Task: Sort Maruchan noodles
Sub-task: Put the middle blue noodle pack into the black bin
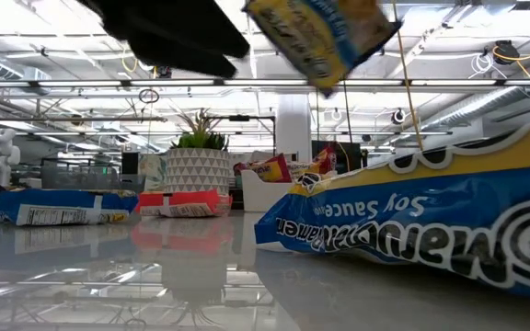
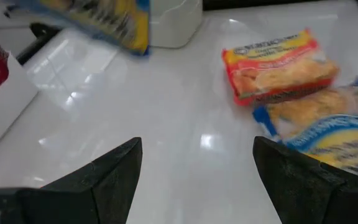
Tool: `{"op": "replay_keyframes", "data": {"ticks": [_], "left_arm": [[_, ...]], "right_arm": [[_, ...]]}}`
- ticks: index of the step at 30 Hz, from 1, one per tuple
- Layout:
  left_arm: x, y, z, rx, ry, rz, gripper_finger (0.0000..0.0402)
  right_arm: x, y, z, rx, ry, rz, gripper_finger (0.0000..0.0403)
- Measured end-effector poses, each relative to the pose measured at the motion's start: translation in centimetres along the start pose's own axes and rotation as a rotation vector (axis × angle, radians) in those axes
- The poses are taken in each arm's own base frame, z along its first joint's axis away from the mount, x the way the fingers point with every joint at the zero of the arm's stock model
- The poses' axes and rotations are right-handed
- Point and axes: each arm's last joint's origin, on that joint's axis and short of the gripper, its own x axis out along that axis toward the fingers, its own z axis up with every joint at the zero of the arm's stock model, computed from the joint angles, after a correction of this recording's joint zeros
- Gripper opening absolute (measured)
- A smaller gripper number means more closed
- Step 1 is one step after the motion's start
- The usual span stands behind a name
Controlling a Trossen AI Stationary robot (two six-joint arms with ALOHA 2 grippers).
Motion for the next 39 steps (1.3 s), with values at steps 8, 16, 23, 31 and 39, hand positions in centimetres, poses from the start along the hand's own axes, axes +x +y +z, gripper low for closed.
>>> {"op": "replay_keyframes", "data": {"ticks": [8, 16, 23, 31, 39], "left_arm": [[3.3, -1.7, -0.9, -0.066, -0.155, 0.038, 0.0312], [3.3, -2.1, 0.2, -0.101, -0.272, 0.015, 0.0312], [2.7, -2.1, 1.9, -0.15, -0.389, -0.089, 0.0312], [3.5, -1.4, 2.3, -0.159, -0.394, -0.144, 0.0312], [4.1, -0.7, 2.7, -0.16, -0.405, -0.216, 0.0312]], "right_arm": [[-2.3, 0.3, 1.9, -0.003, -0.094, -0.023, 0.0], [-4.8, 0.3, 2.8, -0.02, -0.105, -0.092, 0.0], [-6.0, 0.4, 3.2, -0.006, -0.124, -0.082, 0.0], [-6.2, 0.4, 3.3, 0.031, -0.131, -0.072, 0.0], [-6.2, 0.4, 3.3, 0.07, -0.135, -0.064, 0.0]]}}
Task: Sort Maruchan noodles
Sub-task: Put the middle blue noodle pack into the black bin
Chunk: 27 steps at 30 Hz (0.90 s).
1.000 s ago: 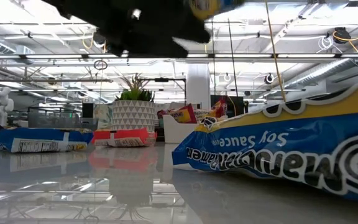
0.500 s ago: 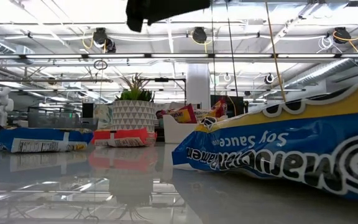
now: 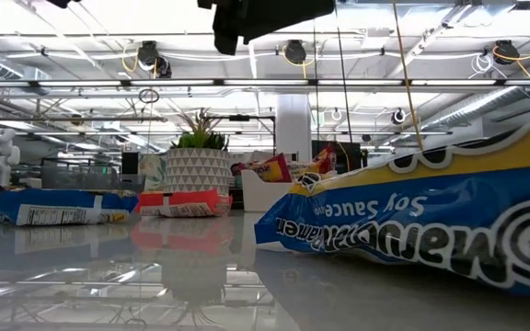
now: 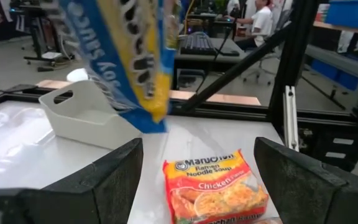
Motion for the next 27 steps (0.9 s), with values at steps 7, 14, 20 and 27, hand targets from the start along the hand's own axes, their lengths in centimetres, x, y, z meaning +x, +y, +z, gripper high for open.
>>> {"op": "replay_keyframes", "data": {"ticks": [7, 14, 20, 27], "left_arm": [[0.0, 0.0, 0.1, 0.008, -0.004, -0.015, 0.0312], [0.2, 0.3, 0.2, 0.011, -0.01, -0.007, 0.0312], [0.5, 0.7, 0.5, -0.01, -0.038, -0.053, 0.0312], [0.6, 0.9, 0.8, -0.012, -0.056, -0.068, 0.0312]], "right_arm": [[-0.1, 0.1, 0.1, 0.047, -0.024, 0.048, 0.0], [-0.8, 0.3, 0.2, 0.049, -0.034, 0.069, 0.0], [-1.0, 0.3, 0.2, 0.064, -0.036, 0.075, 0.0], [-1.3, 0.4, 0.2, 0.09, -0.038, 0.083, 0.0]]}}
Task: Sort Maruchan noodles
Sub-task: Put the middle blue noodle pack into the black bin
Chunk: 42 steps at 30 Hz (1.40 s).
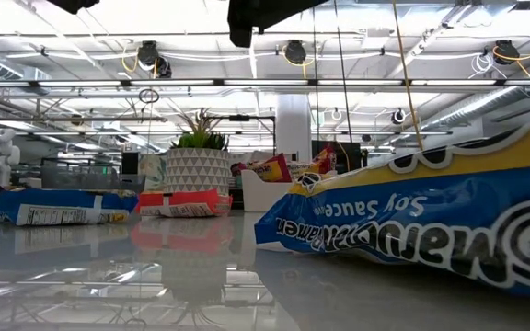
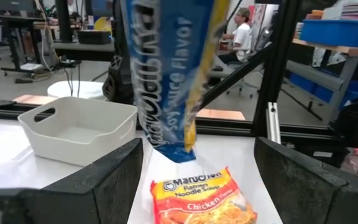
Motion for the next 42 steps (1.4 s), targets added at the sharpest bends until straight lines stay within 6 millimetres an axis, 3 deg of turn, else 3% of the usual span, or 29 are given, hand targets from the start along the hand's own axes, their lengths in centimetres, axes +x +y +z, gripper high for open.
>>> {"op": "replay_keyframes", "data": {"ticks": [14, 29, 42], "left_arm": [[0.3, 0.5, 0.6, 0.011, -0.053, -0.042, 0.0305], [0.4, 0.7, 0.6, 0.042, -0.053, -0.052, 0.0131], [0.3, 0.6, 0.6, 0.04, -0.043, -0.056, 0.0106]], "right_arm": [[0.0, 0.4, -0.9, 0.049, -0.006, 0.033, 0.0], [0.0, 0.4, -1.1, 0.028, -0.001, 0.024, 0.0], [0.0, 0.4, -1.1, -0.016, -0.001, 0.023, 0.0001]]}}
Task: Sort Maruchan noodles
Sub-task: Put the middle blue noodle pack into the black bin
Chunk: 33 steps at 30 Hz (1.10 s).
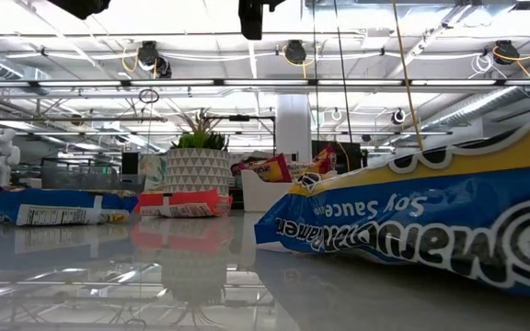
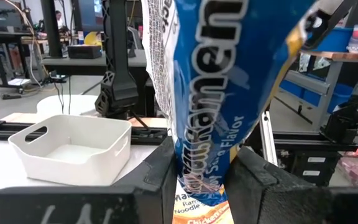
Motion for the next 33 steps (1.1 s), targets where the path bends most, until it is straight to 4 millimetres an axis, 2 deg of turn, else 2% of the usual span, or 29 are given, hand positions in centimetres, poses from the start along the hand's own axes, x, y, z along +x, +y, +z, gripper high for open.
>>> {"op": "replay_keyframes", "data": {"ticks": [6, 12, 17, 23, 29, 33], "left_arm": [[-0.6, 0.2, 0.8, 0.023, 0.082, 0.005, 0.0101], [-2.5, 1.0, 3.0, 0.043, 0.224, 0.066, 0.0101], [-5.5, 2.4, 6.3, -0.027, 0.328, 0.128, 0.0101], [-9.3, 4.7, 10.4, -0.114, 0.344, 0.185, 0.0102], [-13.8, 8.2, 14.0, -0.227, 0.314, 0.286, 0.0103], [-17.1, 10.6, 15.6, -0.272, 0.306, 0.368, 0.0103]], "right_arm": [[-0.3, -0.2, 0.0, -0.013, 0.027, -0.07, 0.0039], [-1.1, -0.6, 0.5, -0.08, 0.072, -0.163, 0.0093], [-1.3, -1.0, 1.2, -0.154, 0.076, -0.155, 0.0118], [-1.4, -2.8, 2.1, -0.15, 0.076, -0.156, 0.0119], [-0.7, -3.9, 2.5, -0.135, 0.085, -0.18, 0.0117], [0.2, -4.0, 2.2, -0.157, 0.074, -0.176, 0.0117]]}}
